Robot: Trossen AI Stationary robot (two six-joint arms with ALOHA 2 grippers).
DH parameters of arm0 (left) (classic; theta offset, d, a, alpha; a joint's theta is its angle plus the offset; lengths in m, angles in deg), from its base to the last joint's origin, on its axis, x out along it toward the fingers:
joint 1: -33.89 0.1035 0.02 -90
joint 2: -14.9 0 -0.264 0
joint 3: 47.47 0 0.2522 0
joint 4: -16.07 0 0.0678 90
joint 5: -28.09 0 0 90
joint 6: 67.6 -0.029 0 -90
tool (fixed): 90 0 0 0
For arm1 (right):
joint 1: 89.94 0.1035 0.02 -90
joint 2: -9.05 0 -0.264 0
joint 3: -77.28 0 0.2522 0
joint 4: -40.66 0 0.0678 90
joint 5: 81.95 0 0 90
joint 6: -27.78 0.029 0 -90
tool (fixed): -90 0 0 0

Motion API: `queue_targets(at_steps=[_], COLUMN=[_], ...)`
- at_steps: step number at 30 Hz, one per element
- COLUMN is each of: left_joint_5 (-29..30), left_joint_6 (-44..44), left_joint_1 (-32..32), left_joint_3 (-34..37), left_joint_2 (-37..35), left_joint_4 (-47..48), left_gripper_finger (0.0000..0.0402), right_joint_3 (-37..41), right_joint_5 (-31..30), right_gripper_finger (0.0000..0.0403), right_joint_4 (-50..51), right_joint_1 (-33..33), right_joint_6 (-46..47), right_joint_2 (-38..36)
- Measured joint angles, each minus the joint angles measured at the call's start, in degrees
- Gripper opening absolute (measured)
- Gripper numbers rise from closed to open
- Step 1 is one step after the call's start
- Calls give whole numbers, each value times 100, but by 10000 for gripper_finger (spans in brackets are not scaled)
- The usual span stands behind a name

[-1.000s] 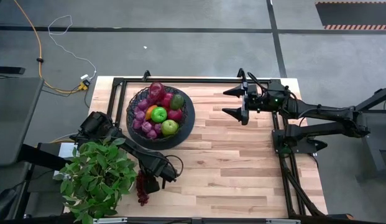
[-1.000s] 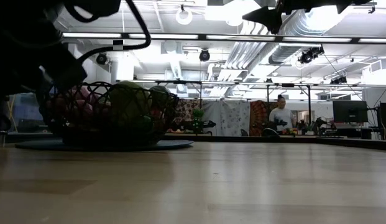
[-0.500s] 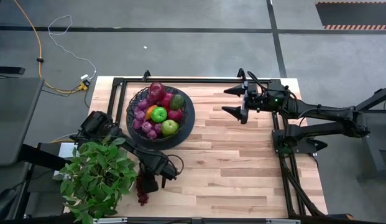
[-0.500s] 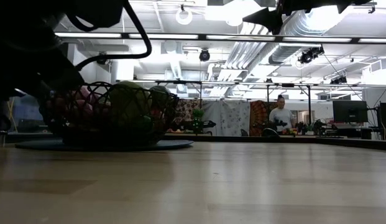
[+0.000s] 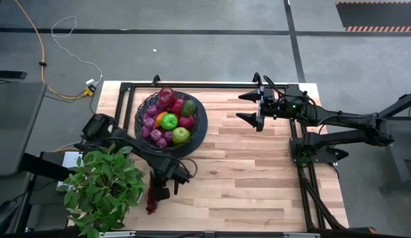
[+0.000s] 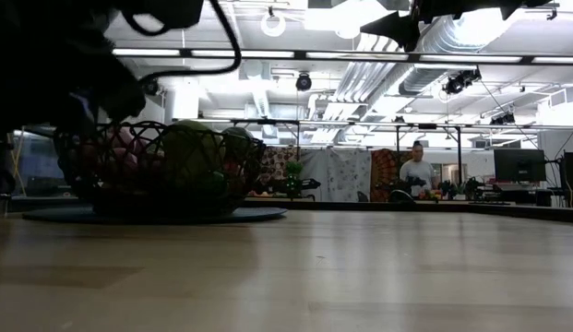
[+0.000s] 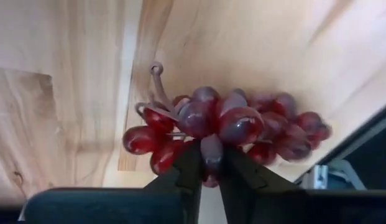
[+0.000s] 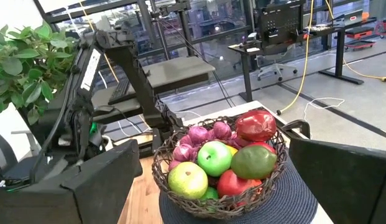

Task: Build produce basket
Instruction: Put the grapes into the wire basket

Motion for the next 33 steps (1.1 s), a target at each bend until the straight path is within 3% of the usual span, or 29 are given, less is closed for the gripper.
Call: queue_targets(at_steps=[7,17,27,33], left_joint_5=[-3,1,118,973], left_joint_6=[47,134,-786,-1795], left_joint_1=[308,900,1575,1993], left_joint_3=[-19,-217,-1814,-2806], left_joint_2=[-688,-1583,-1778,-1782], left_joint_4=[17,-8,-53,-178], left_gripper_finger=[5,1,0,0], right_joint_3=[0,0,0,0], right_joint_5=[-2,-2,-2,0], right_gripper_finger=[397,397,397,397], right_joint_4=[15,22,57,54], right_joint_1=[1,0,2,1], right_joint_6=[0,-36,-42,-33], right_joint_2=[0,2,2,2])
